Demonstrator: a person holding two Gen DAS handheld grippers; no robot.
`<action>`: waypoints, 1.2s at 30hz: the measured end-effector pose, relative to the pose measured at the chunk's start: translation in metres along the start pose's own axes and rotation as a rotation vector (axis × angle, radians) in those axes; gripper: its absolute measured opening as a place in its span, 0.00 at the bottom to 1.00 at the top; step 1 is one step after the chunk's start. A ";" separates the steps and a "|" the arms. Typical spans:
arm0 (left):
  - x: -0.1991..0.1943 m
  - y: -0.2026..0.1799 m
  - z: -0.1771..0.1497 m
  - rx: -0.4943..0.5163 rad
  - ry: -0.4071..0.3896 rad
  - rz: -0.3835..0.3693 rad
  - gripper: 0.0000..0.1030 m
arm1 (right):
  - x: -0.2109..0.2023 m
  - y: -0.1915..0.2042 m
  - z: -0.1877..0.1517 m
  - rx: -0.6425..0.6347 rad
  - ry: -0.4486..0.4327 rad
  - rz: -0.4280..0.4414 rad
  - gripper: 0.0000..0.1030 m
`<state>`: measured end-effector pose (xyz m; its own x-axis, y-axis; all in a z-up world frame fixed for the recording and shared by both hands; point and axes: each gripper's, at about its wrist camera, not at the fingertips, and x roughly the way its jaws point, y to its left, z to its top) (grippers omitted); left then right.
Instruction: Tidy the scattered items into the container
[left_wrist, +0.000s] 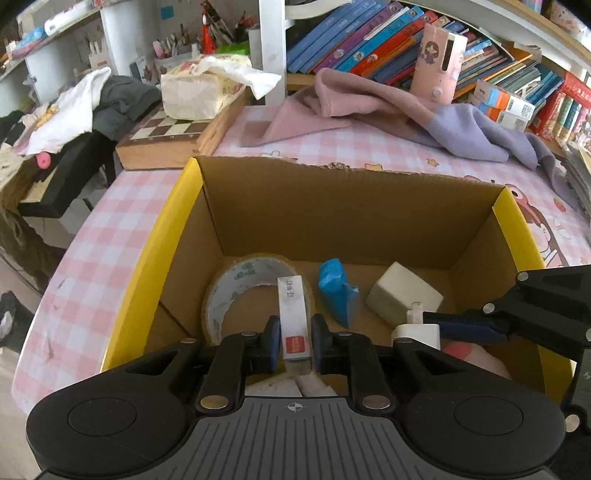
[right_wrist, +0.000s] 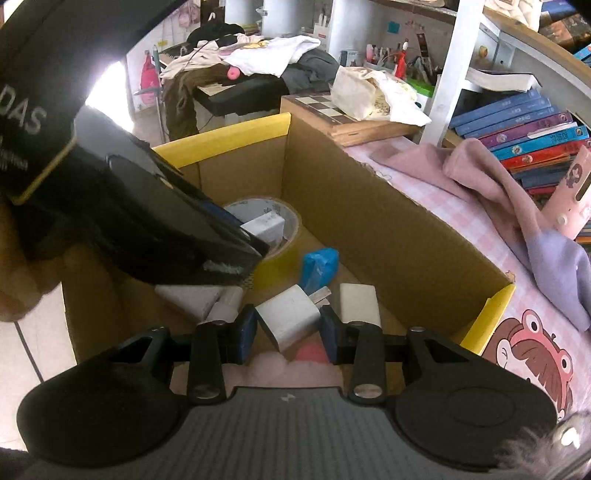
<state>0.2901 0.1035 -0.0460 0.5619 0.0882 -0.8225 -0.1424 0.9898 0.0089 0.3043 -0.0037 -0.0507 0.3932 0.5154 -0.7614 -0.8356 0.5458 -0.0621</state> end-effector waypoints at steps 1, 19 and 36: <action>-0.001 -0.001 0.001 0.000 -0.006 0.000 0.29 | -0.001 -0.001 0.000 0.004 -0.006 0.008 0.36; -0.085 -0.017 -0.003 0.000 -0.298 0.034 0.73 | -0.062 -0.011 0.000 0.105 -0.221 -0.022 0.61; -0.170 -0.010 -0.087 -0.104 -0.467 0.047 0.85 | -0.149 0.016 -0.050 0.283 -0.377 -0.293 0.62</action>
<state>0.1247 0.0690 0.0442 0.8554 0.1972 -0.4790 -0.2438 0.9692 -0.0363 0.2127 -0.1046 0.0299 0.7471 0.4879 -0.4514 -0.5556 0.8312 -0.0212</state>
